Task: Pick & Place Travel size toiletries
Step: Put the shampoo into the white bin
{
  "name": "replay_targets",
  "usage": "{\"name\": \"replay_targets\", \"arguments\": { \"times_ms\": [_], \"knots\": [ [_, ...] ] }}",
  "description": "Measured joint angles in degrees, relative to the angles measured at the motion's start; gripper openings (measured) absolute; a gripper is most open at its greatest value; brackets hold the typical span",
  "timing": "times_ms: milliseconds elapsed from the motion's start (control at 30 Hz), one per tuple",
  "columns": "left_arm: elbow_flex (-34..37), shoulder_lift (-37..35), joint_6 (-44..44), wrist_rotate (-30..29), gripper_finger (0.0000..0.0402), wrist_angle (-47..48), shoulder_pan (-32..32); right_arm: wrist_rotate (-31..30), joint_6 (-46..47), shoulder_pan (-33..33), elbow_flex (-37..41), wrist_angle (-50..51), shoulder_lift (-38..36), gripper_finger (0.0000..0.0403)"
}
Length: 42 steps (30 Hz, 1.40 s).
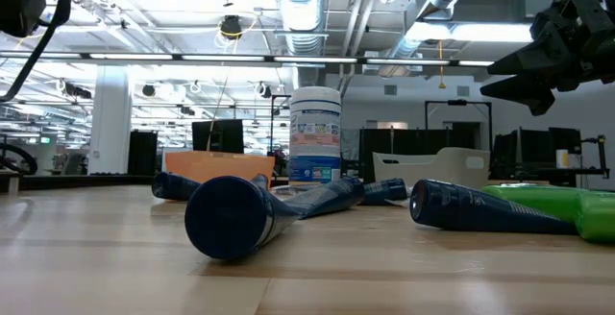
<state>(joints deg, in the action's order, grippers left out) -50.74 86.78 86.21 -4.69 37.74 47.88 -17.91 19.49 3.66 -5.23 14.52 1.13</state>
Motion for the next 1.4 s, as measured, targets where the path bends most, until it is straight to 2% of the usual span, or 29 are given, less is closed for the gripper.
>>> {"name": "replay_targets", "arguments": {
  "times_ms": [400,500,567,667,767,867,967,1033,1167,1233,1400],
  "knots": [
    [0.00,0.00,0.02,0.18,0.0142,-0.39,0.00,0.02,0.00,0.00,0.02,0.00,0.00,0.0230],
    [0.00,-0.44,0.02,2.78,0.0151,-0.30,-0.46,0.02,0.00,0.00,0.02,0.00,0.00,0.0230],
    [0.00,-1.93,-0.14,5.08,0.0159,-0.48,-1.13,0.02,0.00,-0.02,0.00,0.00,0.00,0.0230],
    [-0.02,-6.41,-0.54,5.30,0.0171,-0.85,-2.15,0.02,0.00,-0.02,0.00,0.00,0.00,0.0230],
    [-0.02,-12.64,-1.97,-0.16,0.0181,-1.18,-2.97,0.00,0.00,0.00,0.02,0.00,0.00,0.0230],
    [-0.04,-18.98,-7.09,-10.57,0.0186,-1.84,-4.03,0.02,0.00,0.00,0.02,0.00,0.00,0.0230],
    [-0.06,-23.45,-16.64,-22.00,0.0186,-4.00,-6.20,0.00,0.00,-0.02,0.02,0.00,0.00,0.0230],
    [-0.07,-24.80,-24.67,-26.38,0.0187,-6.69,-8.59,0.03,0.00,0.02,0.02,0.00,0.00,0.0230],
    [-0.07,-24.48,-37.54,-26.43,0.0198,-11.54,-14.24,3.78,-0.26,0.88,0.02,0.09,0.02,0.0230],
    [-0.09,-23.58,-41.01,-25.37,0.0210,-11.66,-16.62,5.91,-1.31,2.04,0.02,0.09,0.73,0.0230],
    [-0.09,-22.38,-45.51,-23.44,0.0245,-11.74,-19.72,5.75,-1.90,6.39,-0.06,0.07,5.05,0.0230]
  ]
}}
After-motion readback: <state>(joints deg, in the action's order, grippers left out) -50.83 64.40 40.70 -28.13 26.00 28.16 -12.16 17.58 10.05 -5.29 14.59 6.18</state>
